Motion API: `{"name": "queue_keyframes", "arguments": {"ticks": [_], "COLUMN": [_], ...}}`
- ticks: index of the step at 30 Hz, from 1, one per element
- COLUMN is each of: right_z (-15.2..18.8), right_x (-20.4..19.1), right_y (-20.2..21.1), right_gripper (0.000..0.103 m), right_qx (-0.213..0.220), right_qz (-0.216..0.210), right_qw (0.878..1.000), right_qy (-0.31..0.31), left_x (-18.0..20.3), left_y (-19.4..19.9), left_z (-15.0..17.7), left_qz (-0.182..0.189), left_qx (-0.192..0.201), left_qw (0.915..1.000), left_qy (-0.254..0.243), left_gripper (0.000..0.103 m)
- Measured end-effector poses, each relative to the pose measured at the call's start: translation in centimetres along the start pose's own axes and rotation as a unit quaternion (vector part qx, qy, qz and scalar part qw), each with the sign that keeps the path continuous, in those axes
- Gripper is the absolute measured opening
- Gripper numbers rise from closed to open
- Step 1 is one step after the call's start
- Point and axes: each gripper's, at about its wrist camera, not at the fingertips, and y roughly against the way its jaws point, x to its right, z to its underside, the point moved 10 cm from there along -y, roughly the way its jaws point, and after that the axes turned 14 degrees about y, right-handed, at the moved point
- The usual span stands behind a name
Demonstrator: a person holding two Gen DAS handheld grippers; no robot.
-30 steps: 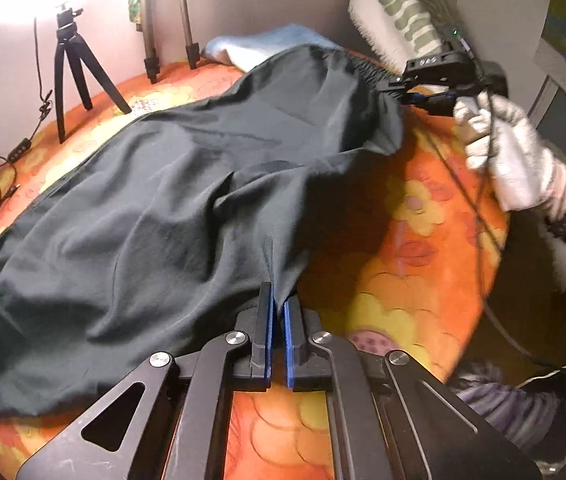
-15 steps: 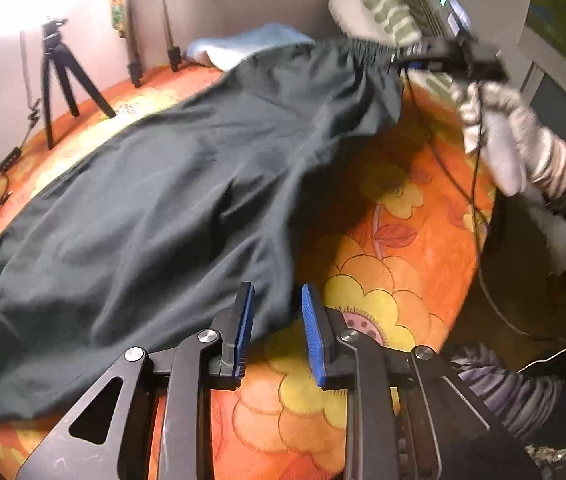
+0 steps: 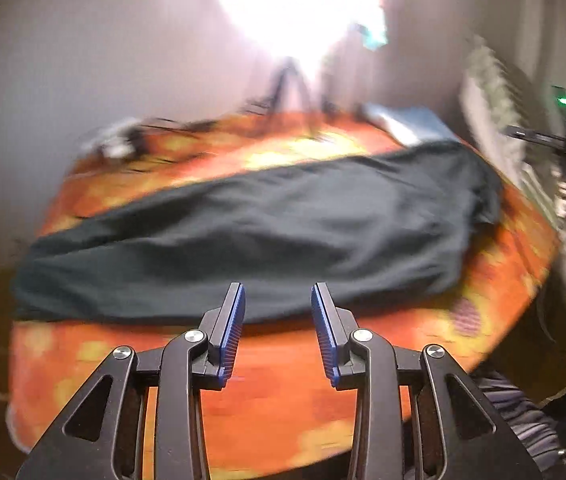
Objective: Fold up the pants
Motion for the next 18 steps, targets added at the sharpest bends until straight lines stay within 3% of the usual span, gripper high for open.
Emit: {"name": "queue_keyframes", "arguments": {"ticks": [4,8,11,14,18], "right_z": [-4.1,-7.6,-9.9,-11.5,-12.6], "right_x": [-5.8,-12.4,-16.9,-21.3,-26.6], "right_y": [0.6,0.3,-0.7,-2.5,-5.4], "right_gripper": [0.054,0.066,0.067,0.069,0.072], "right_qx": [0.033,0.058,0.065,0.070,0.063], "right_qz": [-0.047,-0.102,-0.140,-0.183,-0.205], "right_qw": [0.997,0.986,0.977,0.964,0.941], "right_qy": [0.057,0.119,0.147,0.181,0.262], "left_x": [-6.3,-11.9,-15.7,-19.7,-23.2], "left_y": [1.9,3.1,3.3,3.1,1.5], "left_z": [-1.5,-2.4,-2.9,-3.7,-5.4], "left_qz": [-0.037,-0.070,-0.090,-0.102,-0.122], "left_qx": [0.030,0.050,0.060,0.065,0.066], "left_qw": [0.9979,0.9933,0.9887,0.9838,0.9798], "left_qy": [0.043,0.077,0.104,0.132,0.144], "left_gripper": [0.033,0.033,0.033,0.033,0.033]}}
